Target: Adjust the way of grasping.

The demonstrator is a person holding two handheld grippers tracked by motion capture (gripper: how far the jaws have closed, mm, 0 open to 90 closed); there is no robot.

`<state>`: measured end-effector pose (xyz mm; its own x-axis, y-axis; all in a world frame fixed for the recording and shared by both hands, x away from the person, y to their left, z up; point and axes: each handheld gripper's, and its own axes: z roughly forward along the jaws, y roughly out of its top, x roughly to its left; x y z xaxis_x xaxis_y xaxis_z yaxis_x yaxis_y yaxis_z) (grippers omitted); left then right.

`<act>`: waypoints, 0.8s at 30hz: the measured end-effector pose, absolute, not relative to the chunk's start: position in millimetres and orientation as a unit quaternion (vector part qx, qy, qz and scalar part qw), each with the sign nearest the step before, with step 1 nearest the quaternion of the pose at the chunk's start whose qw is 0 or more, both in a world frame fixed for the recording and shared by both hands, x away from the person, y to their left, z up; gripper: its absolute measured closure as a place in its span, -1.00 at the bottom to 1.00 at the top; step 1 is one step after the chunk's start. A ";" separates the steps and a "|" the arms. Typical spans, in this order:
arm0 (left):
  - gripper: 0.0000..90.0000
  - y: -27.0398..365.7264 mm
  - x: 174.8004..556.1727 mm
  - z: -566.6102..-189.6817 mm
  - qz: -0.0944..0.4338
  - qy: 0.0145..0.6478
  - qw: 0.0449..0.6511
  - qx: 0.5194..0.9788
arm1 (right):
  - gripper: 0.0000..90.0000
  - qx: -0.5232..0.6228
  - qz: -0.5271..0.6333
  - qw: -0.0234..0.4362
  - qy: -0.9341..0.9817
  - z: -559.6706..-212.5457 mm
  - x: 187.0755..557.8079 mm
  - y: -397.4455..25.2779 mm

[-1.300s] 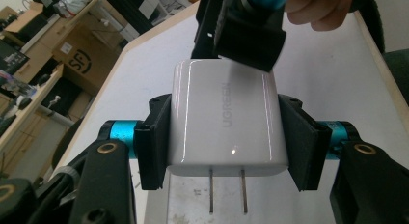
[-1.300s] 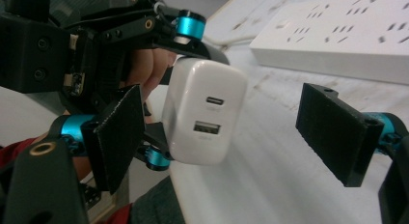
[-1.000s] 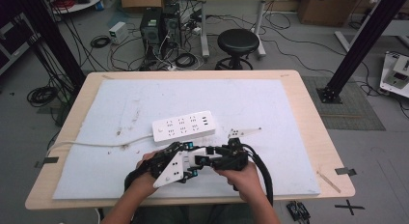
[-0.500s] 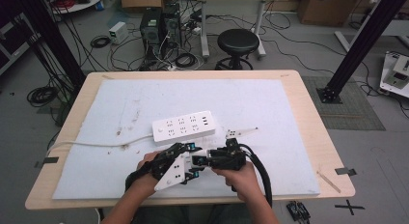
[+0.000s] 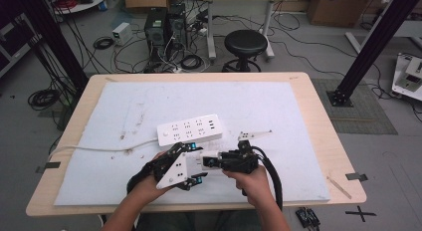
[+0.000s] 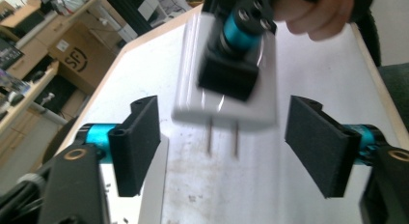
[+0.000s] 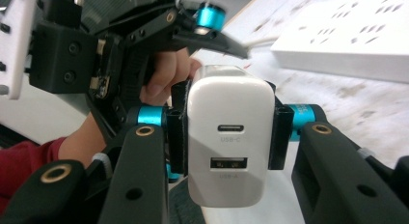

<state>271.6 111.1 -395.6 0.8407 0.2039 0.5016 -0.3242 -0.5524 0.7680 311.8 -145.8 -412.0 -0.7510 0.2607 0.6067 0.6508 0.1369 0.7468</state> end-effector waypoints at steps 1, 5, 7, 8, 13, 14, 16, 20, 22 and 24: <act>-0.42 114.0 271.9 -394.9 0.279 -0.032 0.472 0.836 | 0.40 -0.311 -0.579 0.165 -0.735 -410.7 311.7 -147.9; -0.45 130.3 276.6 -388.6 0.293 -0.007 0.466 0.835 | 0.40 -0.317 -0.583 0.145 -0.734 -405.8 311.8 -155.7; -0.45 140.5 281.2 -383.2 0.300 0.002 0.457 0.838 | 0.40 -0.314 -0.587 0.135 -0.733 -402.8 311.9 -159.4; -0.45 145.8 283.3 -380.1 0.305 0.009 0.455 0.837 | 0.40 -0.313 -0.589 0.133 -0.733 -402.0 312.3 -160.4; -0.45 173.9 292.2 -364.8 0.319 0.046 0.447 0.835 | 0.40 -0.317 -0.596 0.121 -0.728 -398.5 314.2 -166.0; -0.45 179.0 293.8 -363.3 0.321 0.054 0.447 0.833 | 0.40 -0.316 -0.599 0.122 -0.726 -398.2 315.0 -166.6; -0.45 188.8 297.8 -360.9 0.324 0.068 0.445 0.832 | 0.40 -0.318 -0.600 0.118 -0.725 -396.8 315.7 -168.2; -0.45 204.0 305.9 -359.0 0.326 0.092 0.446 0.829 | 0.40 -0.316 -0.604 0.110 -0.723 -395.2 317.7 -170.8; -0.45 209.1 310.4 -357.0 0.327 0.099 0.442 0.829 | 0.40 -0.319 -0.604 0.107 -0.723 -394.1 318.1 -172.6; -0.45 213.9 315.4 -352.9 0.325 0.107 0.437 0.832 | 0.40 -0.317 -0.607 0.104 -0.721 -393.3 319.0 -174.1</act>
